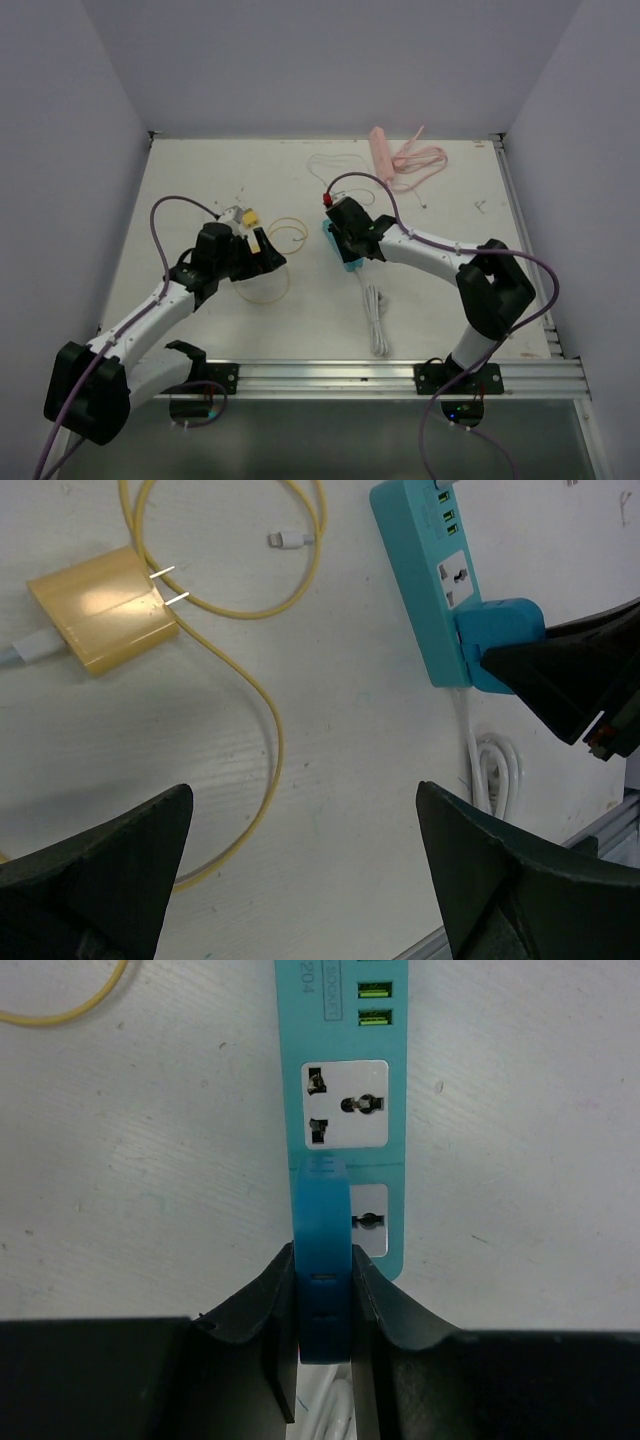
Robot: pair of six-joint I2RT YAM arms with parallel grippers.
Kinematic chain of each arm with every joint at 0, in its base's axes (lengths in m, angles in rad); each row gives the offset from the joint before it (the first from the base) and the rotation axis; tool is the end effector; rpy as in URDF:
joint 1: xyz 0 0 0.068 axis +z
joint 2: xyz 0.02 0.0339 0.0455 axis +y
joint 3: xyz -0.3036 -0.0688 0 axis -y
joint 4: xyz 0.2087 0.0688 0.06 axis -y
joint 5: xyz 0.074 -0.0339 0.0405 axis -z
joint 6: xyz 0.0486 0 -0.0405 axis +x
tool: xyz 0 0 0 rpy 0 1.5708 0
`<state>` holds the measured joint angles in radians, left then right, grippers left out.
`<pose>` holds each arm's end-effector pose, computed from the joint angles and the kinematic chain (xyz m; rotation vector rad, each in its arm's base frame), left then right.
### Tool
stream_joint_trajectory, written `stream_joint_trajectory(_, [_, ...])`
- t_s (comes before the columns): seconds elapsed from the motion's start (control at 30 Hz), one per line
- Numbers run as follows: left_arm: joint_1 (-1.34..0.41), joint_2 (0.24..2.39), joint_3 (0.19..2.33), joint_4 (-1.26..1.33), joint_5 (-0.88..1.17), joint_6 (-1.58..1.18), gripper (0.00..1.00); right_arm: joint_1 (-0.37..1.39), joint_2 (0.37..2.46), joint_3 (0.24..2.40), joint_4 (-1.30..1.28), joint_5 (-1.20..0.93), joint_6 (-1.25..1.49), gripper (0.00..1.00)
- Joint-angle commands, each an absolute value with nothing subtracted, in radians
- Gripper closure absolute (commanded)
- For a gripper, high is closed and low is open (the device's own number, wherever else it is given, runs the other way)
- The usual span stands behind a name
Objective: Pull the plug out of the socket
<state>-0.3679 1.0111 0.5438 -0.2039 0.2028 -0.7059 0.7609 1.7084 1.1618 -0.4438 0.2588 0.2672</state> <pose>0.1527 -0.0693 0.2547 -0.2813 2.3349 -0.7854 0.2530 0.2237 0.2558 -0.5192 2.4601 0.0842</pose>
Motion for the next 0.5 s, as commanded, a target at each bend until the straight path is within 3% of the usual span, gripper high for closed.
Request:
stream_joint_trajectory(0.0, [-0.402, 1.101, 0.555, -0.023, 0.241, -0.768, 0.03, 0.758, 1.663, 1.12, -0.403, 0.209, 0.268, 0.83])
stream_joint_trajectory(0.13, [-0.475, 1.241, 0.578, 0.119, 0.239, -0.847, 0.04, 0.758, 1.62, 1.068, -0.403, 0.172, 0.287, 0.93])
stream_joint_trajectory(0.47, [-0.623, 1.627, 0.787, 0.287, 0.152, -1.021, 0.16, 0.776, 1.502, 0.931, -0.402, 0.1, 0.348, 0.95])
